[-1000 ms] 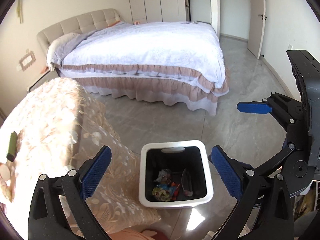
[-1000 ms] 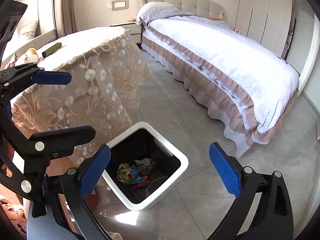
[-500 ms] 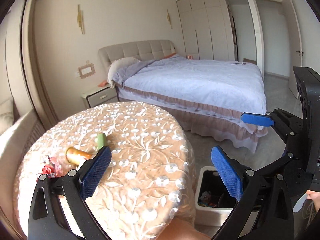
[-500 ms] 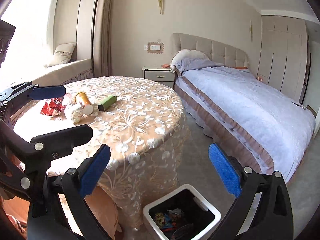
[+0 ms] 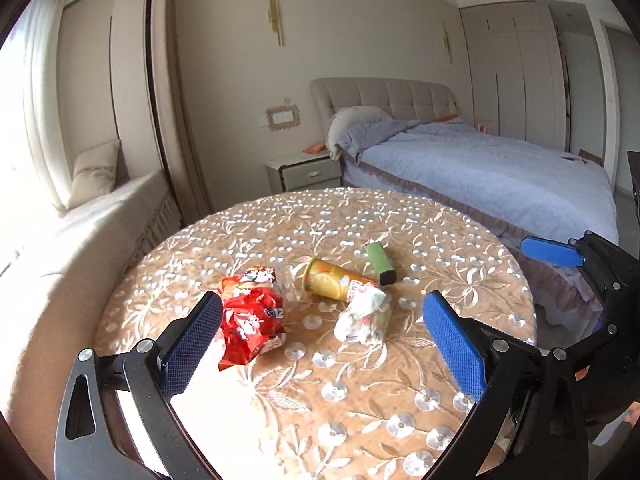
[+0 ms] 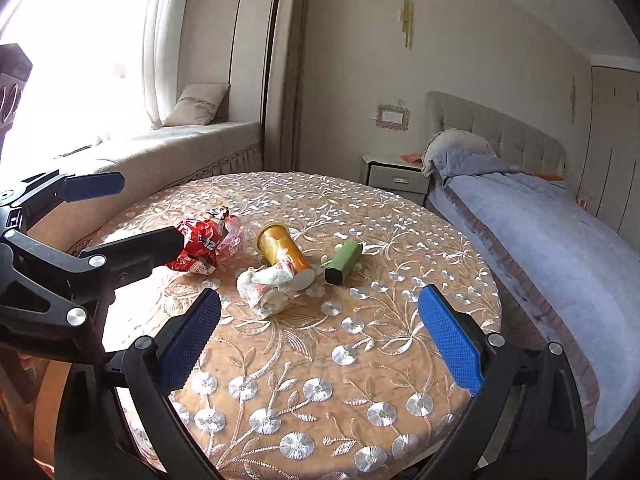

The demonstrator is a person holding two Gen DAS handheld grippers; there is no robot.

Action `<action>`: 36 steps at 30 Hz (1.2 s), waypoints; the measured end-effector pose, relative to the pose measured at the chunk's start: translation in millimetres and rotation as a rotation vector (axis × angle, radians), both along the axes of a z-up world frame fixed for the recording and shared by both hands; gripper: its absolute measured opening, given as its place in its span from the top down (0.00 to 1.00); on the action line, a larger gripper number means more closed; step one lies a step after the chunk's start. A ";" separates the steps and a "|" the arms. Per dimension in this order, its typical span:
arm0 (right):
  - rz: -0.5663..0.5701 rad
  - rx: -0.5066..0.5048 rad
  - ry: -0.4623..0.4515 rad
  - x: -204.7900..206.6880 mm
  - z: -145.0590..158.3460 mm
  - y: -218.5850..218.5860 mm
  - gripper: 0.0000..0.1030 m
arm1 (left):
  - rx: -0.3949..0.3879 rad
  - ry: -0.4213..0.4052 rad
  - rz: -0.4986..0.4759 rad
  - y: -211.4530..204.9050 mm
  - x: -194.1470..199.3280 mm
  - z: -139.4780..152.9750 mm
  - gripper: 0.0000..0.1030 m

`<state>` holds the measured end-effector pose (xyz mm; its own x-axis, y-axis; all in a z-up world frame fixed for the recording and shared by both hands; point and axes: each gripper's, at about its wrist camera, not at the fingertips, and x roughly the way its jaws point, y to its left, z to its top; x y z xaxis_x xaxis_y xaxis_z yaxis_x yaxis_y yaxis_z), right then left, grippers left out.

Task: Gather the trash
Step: 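Grasp the red chip bag with the left tool while the right tool grasps the orange cup and plastic bag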

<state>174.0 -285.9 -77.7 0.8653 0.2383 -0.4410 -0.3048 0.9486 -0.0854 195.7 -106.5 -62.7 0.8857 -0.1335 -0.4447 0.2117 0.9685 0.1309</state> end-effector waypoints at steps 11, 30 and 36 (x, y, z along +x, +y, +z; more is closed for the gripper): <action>0.260 -0.205 0.109 70.4 -37.9 43.3 0.05 | 0.016 0.175 0.062 55.0 69.5 -42.9 0.05; 0.544 -0.257 0.363 177.4 -74.6 68.2 0.15 | -0.006 0.388 0.031 52.5 146.4 -83.3 0.10; 0.549 -0.241 0.364 173.6 -75.3 66.8 0.28 | 0.036 0.391 0.022 44.8 148.4 -93.6 0.38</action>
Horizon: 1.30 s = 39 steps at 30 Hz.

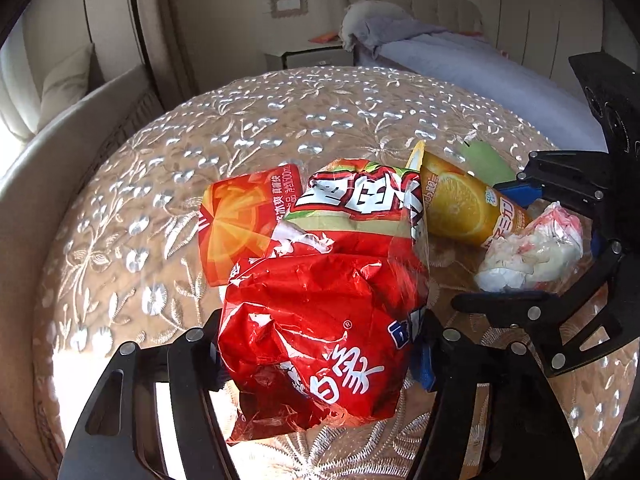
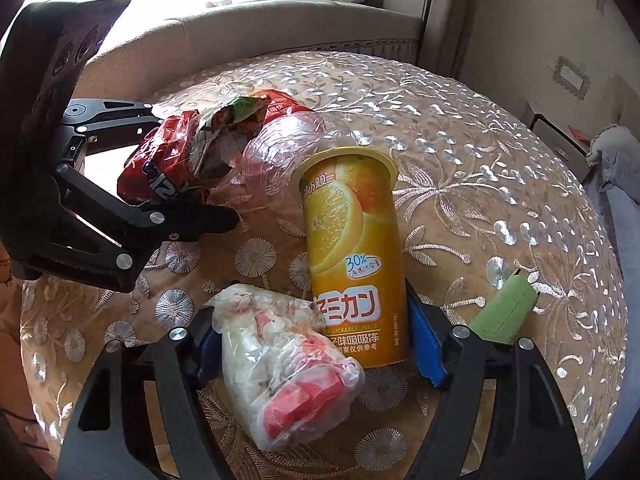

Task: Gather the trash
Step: 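Grasp the red chip bag with the left tool while the right tool grasps the orange cup and plastic bag, then carry both items over the white bin and open both tools to drop them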

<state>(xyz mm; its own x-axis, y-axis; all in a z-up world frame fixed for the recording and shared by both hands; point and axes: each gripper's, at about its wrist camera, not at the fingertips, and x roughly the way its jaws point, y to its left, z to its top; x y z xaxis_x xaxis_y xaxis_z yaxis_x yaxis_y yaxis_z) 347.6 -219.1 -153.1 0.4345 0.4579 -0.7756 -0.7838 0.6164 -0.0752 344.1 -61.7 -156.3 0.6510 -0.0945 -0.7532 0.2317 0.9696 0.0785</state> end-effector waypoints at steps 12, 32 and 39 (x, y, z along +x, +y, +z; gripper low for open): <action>-0.099 0.090 -0.077 -31.3 30.1 -25.1 0.30 | -0.044 -0.115 0.004 0.7 -45.5 39.6 0.39; -0.433 0.176 -0.228 -183.2 84.0 -153.5 0.30 | -0.073 -0.234 -0.229 -116.6 -172.0 81.1 0.39; -0.567 0.157 -0.232 -225.7 75.1 -201.9 0.30 | -0.062 -0.237 -0.381 -182.5 -199.4 75.9 0.39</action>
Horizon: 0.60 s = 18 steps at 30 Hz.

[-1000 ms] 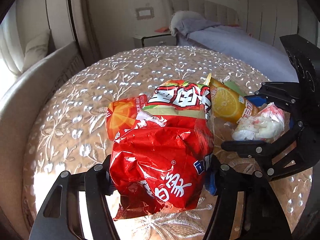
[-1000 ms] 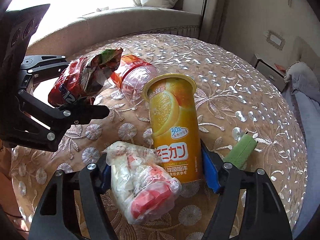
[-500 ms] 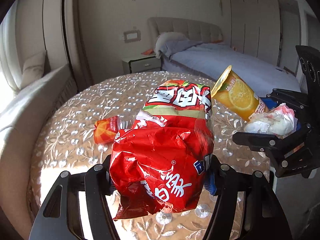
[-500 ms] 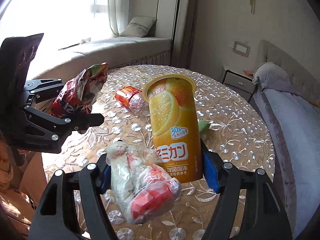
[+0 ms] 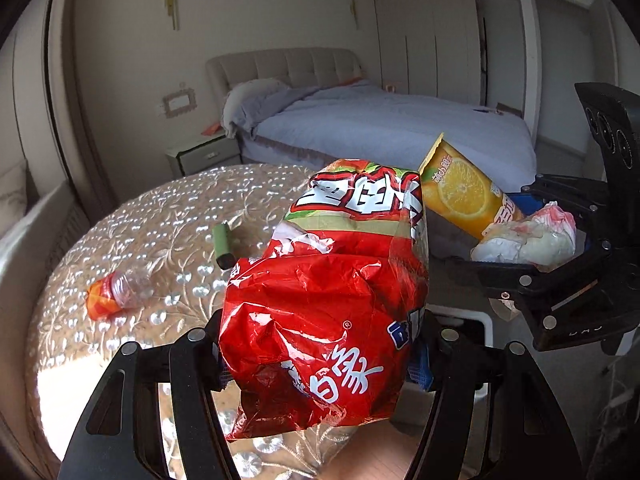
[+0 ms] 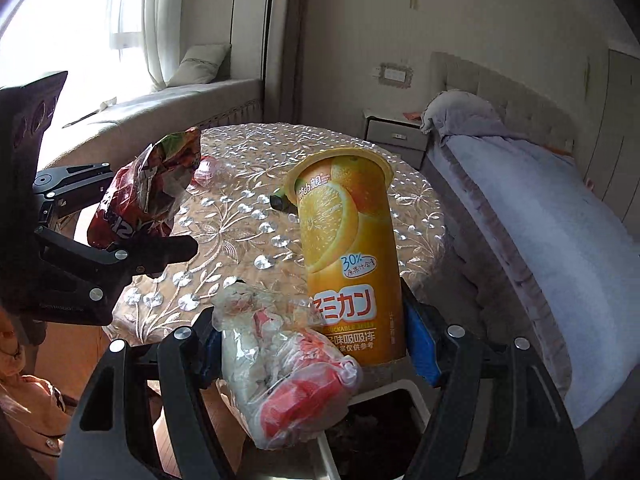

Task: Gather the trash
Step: 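Carry both items over the white bin and open both tools to drop them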

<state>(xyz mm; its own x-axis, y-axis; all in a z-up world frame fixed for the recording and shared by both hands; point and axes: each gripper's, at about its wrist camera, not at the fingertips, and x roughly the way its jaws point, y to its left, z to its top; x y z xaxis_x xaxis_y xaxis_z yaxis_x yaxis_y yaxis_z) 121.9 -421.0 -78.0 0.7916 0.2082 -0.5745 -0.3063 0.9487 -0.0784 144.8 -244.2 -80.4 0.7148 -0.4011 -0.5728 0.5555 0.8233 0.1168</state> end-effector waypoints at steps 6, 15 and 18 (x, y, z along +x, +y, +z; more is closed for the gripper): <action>-0.117 0.007 0.027 -25.6 -12.2 -42.0 0.30 | 0.029 0.015 -0.111 -53.5 -7.6 -14.1 0.39; -0.242 0.026 0.112 -44.0 -56.1 -88.9 0.33 | 0.100 0.087 -0.232 -113.0 -4.1 -51.5 0.38; -0.273 0.057 0.160 -42.9 -76.0 -108.4 0.66 | 0.129 0.113 -0.269 -131.0 -1.2 -65.7 0.38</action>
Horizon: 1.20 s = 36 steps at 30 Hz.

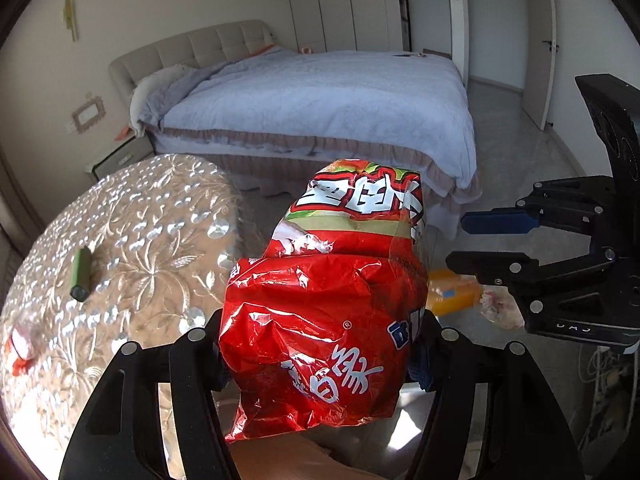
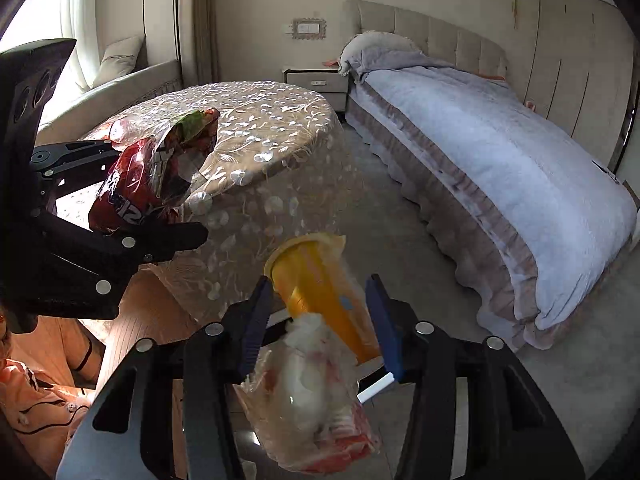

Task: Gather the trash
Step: 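Carry both items over the white bin and open both tools to drop them, then move both open tools back over the bottle and green tube on the table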

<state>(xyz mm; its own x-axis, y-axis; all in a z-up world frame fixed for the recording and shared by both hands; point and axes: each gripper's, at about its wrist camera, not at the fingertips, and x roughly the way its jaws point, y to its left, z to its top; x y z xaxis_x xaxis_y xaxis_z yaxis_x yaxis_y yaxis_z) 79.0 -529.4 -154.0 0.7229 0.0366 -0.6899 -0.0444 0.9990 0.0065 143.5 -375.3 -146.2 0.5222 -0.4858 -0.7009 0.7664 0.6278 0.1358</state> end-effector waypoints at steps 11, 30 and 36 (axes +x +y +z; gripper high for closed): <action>-0.103 0.125 0.245 76.5 -159.4 -53.5 0.20 | 0.209 0.093 -0.141 -81.4 38.4 -131.8 0.09; -0.170 0.040 0.177 5.1 -125.0 -60.7 0.05 | 0.066 0.072 -0.186 -71.0 11.0 -87.5 0.05; -0.144 0.017 0.049 -1.9 -72.9 -40.6 0.05 | -0.029 -0.025 -0.102 -28.7 0.1 -28.7 0.05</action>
